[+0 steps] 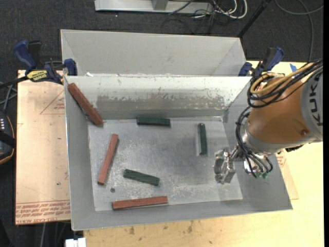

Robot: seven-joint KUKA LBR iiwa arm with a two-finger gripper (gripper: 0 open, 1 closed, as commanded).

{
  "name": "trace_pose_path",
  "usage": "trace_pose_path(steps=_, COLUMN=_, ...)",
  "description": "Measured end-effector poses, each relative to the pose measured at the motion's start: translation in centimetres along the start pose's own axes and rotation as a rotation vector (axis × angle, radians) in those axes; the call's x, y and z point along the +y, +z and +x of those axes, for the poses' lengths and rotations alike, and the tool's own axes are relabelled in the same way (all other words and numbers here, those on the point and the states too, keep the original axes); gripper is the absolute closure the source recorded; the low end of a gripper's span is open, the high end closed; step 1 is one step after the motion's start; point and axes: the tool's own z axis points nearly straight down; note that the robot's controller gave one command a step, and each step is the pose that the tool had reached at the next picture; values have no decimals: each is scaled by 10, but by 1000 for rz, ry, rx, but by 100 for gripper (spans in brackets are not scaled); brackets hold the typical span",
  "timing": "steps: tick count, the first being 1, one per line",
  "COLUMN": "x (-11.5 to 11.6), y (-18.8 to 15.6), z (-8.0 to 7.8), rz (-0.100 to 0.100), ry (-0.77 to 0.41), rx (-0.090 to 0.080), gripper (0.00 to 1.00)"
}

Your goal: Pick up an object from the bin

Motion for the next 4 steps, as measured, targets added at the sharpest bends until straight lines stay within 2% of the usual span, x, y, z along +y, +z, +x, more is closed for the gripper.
trace_pose_path(steps=1, x=71, y=-207, z=5, rz=1, ry=-120, rx=1, gripper=100)
trace_pose_path(steps=2, x=81, y=-233, z=5, rz=0, ry=-158, rx=-6, gripper=100)
trace_pose_path(steps=3, x=84, y=-198, z=9, rz=0, ry=-71, rx=-5, gripper=100)
trace_pose_path(steps=4, x=109, y=-134, z=0, rz=-1, ry=-46, rx=-6, gripper=100)
